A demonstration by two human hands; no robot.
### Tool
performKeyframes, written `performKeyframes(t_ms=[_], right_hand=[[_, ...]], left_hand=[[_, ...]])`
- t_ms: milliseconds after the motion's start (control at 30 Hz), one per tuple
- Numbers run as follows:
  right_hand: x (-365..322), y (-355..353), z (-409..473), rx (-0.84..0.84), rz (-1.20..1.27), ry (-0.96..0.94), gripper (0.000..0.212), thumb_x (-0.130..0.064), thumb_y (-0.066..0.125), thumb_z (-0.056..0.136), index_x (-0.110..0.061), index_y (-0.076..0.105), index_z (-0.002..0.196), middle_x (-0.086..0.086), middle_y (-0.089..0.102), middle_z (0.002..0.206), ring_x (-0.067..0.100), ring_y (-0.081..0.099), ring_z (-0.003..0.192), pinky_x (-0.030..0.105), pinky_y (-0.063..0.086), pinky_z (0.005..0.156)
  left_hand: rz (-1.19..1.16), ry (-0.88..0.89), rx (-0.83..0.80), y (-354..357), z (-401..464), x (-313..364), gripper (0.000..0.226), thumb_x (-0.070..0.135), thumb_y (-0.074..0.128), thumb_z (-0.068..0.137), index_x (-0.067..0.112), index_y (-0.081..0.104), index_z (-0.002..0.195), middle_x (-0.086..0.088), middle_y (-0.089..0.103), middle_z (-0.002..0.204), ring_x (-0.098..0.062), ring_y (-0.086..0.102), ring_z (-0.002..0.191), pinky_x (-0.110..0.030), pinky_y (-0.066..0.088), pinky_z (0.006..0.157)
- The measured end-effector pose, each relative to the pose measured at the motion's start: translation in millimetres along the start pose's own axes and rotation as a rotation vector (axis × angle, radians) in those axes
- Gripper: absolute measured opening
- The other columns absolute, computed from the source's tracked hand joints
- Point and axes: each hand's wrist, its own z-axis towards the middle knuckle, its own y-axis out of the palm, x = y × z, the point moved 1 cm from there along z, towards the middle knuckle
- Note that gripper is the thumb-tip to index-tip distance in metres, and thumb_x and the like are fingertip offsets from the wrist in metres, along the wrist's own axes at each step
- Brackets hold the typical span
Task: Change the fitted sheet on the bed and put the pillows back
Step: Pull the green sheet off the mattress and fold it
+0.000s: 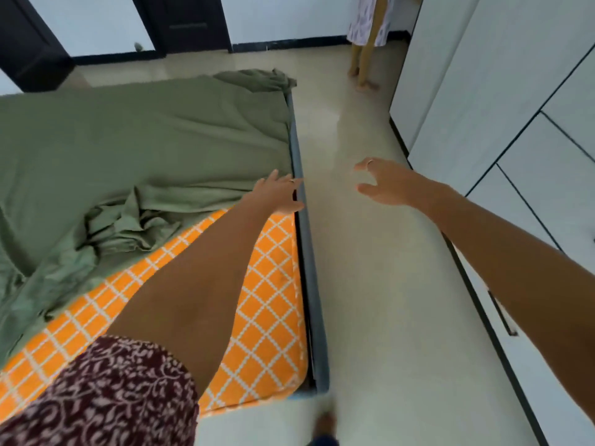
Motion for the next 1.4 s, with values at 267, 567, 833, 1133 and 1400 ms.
performKeyframes(t_ms=[267, 567, 833, 1133, 1400], right_hand=[[12.4, -50.8, 87.5, -0.033, -0.088, -0.233, 0.055, -0.034, 0.05, 0.097, -0.024, 0.033, 0.148, 0.001, 0.023, 0.158, 0.02, 0.028, 0.142, 0.034, 0.021, 0.116], [91.9, -99.6, 205.0, -0.098, -0.243, -0.297, 0.051, -0.03, 0.052, 0.095, -0.017, 0.041, 0.143, 0.001, 0.043, 0.146, 0.025, 0.046, 0.13, 0.039, 0.036, 0.107], [150.7, -127.8, 363.4, -0.101, -0.371, -0.398, 0.047, -0.03, 0.049, 0.096, -0.016, 0.044, 0.141, 0.003, 0.045, 0.144, 0.025, 0.046, 0.128, 0.038, 0.036, 0.107], [154.2, -169.9, 550.5, -0.204, -0.185, -0.429, 0.05, -0.026, 0.05, 0.096, -0.017, 0.039, 0.144, 0.003, 0.036, 0.151, 0.027, 0.039, 0.135, 0.04, 0.032, 0.111], [100.7, -162.9, 738.5, -0.23, -0.209, -0.545, 0.046, -0.028, 0.054, 0.092, -0.022, 0.047, 0.137, 0.002, 0.046, 0.144, 0.026, 0.043, 0.131, 0.042, 0.035, 0.108]], left_hand=[[-0.25, -0.18, 0.1, -60.7, 117.0, 16.0, 0.071, 0.042, 0.05, 0.096, 0.009, 0.02, 0.152, -0.012, 0.027, 0.156, -0.032, 0.017, 0.145, -0.043, 0.021, 0.117], [-0.125, -0.111, -0.006, -112.6, 212.9, 43.9, 0.071, 0.04, 0.047, 0.098, 0.019, 0.009, 0.154, 0.002, 0.009, 0.161, -0.024, 0.005, 0.149, -0.045, 0.018, 0.118], [-0.192, -0.265, -0.039, -151.3, 347.1, -11.3, 0.068, 0.035, 0.045, 0.099, 0.017, 0.01, 0.154, -0.003, 0.01, 0.161, -0.026, 0.009, 0.148, -0.046, 0.018, 0.118], [-0.298, -0.44, -0.083, -198.7, 464.9, -85.1, 0.062, 0.012, 0.035, 0.097, 0.019, 0.011, 0.154, -0.001, 0.008, 0.162, -0.029, 0.008, 0.148, -0.048, 0.018, 0.118], [-0.333, -0.576, -0.058, -215.2, 579.2, -202.3, 0.069, 0.034, 0.047, 0.097, 0.015, 0.013, 0.153, -0.004, 0.017, 0.159, -0.03, 0.017, 0.146, -0.048, 0.024, 0.116]])
